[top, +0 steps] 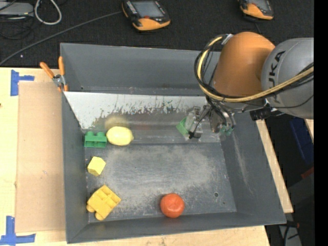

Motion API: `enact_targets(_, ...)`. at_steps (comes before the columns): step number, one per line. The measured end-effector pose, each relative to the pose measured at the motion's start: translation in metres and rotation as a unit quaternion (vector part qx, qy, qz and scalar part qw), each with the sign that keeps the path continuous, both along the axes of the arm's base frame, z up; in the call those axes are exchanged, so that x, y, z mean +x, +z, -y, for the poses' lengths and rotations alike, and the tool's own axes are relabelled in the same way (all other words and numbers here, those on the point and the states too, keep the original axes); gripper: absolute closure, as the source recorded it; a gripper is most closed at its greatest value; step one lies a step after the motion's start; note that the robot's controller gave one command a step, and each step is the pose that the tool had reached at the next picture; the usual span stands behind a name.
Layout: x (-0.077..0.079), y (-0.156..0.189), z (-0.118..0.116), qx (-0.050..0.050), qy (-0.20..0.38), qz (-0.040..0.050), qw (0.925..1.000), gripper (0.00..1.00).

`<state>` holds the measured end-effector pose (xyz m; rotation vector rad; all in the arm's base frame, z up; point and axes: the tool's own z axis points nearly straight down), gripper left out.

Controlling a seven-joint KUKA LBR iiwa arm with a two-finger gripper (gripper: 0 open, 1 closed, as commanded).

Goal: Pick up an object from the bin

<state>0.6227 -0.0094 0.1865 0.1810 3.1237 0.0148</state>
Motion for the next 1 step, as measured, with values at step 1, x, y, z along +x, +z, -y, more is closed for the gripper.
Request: enact_targets(1, 0.0003, 0.0372, 0.0001, 0.0, 0.0, 0.0005, 1.0, 1.0)
